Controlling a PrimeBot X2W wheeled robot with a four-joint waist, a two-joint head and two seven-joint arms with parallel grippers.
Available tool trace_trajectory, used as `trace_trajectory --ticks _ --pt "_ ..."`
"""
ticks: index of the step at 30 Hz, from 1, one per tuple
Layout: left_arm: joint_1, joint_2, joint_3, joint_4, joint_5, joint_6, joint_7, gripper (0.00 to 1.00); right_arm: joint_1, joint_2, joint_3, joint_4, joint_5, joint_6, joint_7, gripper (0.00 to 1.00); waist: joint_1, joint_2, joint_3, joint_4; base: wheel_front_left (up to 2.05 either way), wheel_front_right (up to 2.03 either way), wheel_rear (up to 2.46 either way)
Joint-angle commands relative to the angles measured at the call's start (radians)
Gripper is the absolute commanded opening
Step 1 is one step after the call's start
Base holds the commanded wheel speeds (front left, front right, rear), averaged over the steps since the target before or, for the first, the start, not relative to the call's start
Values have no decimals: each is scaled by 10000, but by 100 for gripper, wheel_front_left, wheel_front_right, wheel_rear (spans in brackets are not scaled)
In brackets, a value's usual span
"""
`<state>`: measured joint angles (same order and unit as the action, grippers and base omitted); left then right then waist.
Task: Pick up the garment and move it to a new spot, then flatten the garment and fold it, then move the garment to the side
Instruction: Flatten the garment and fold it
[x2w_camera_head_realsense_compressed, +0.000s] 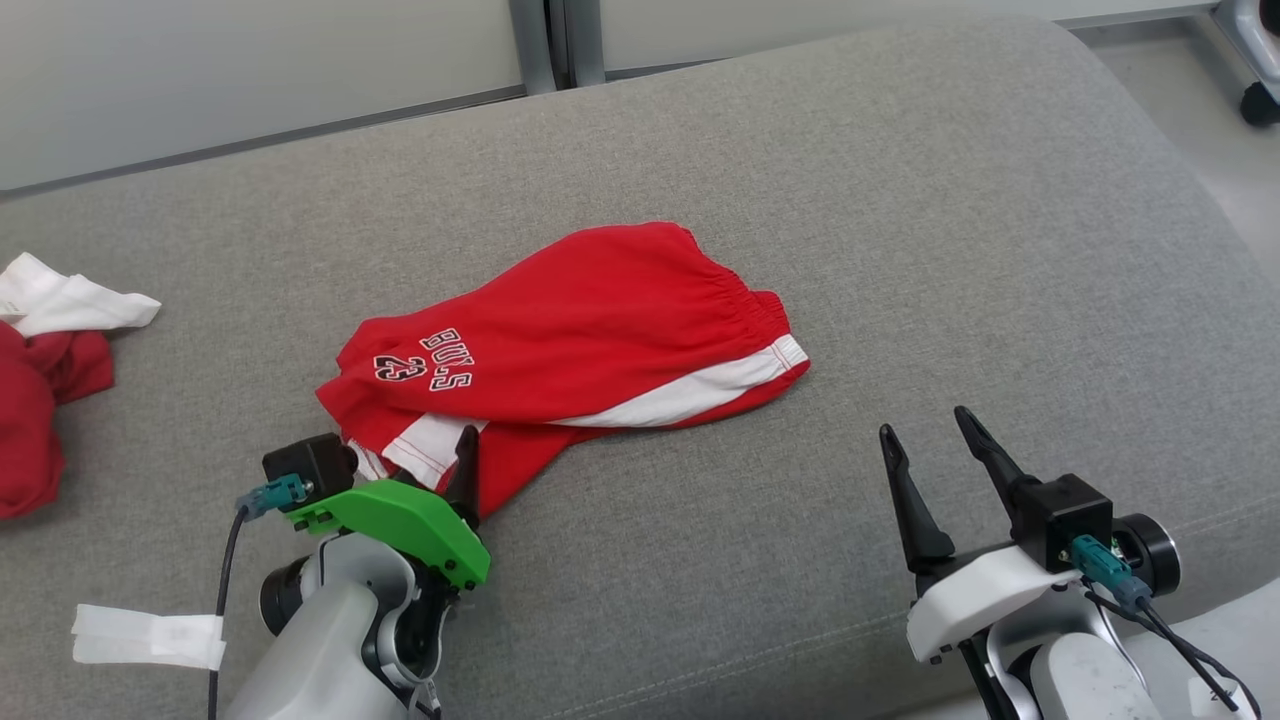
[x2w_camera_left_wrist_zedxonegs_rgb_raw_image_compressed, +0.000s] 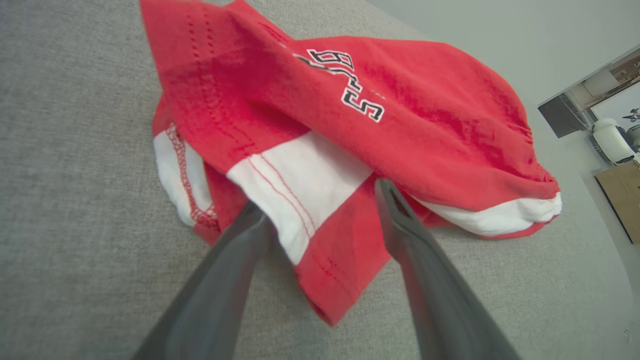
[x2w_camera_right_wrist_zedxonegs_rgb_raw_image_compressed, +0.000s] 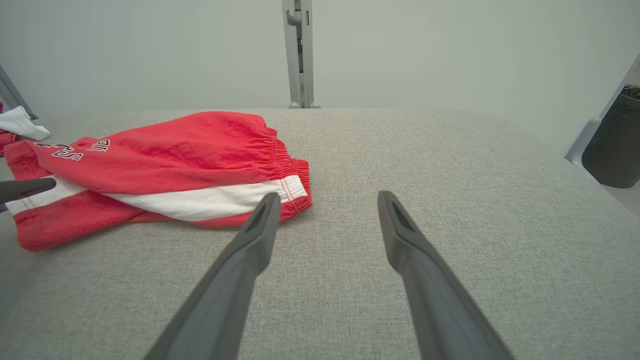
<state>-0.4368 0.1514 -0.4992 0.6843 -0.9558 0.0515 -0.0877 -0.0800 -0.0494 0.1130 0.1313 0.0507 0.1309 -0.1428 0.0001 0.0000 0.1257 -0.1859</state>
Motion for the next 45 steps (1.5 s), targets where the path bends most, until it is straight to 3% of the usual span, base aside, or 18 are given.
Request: trace_trajectory --ticks 1,2,3,12,17,25,29,38,45 --pt "-206 77 39 30 -41 8 -69 37 -114 -21 15 24 26 -3 -84 100 -1 0 50 -30 0 0 0" --pt "-215 73 41 64 -44 -2 -90 22 -112 -21 5 36 23 -3 -95 100 -1 0 65 -34 0 0 0" --pt "-236 66 30 82 -42 -28 -93 0 -100 -21 -22 52 16 -3 -113 100 -1 0 74 -30 0 0 0" --pt "14 306 -371 -264 383 -100 -76 0 -220 -38 -167 85 -49 -3 -3 100 -1 0 -77 243 0 0 0" --pt "339 597 -577 -957 601 81 46 0 -774 -586 251 210 69 -2 417 100 -1 0 -138 552 0 0 0" --pt "571 481 -872 -1857 759 394 218 0 -2645 -2530 2365 1681 1211 -3 1215 100 -1 0 78 935 0 0 0" --pt "588 372 -1010 -2097 790 475 243 0 -3583 -3106 3312 2678 1931 -3 1351 100 -1 0 219 1136 0 0 0" --pt "359 324 -1179 -2227 884 474 351 0 -5240 -3755 5420 4614 3725 -5 1392 100 -1 0 507 1580 0 0 0" --pt "260 308 -1273 -2267 921 478 405 0 -6172 -3999 7026 5431 5148 -5 1505 100 -1 0 717 1784 0 0 0"
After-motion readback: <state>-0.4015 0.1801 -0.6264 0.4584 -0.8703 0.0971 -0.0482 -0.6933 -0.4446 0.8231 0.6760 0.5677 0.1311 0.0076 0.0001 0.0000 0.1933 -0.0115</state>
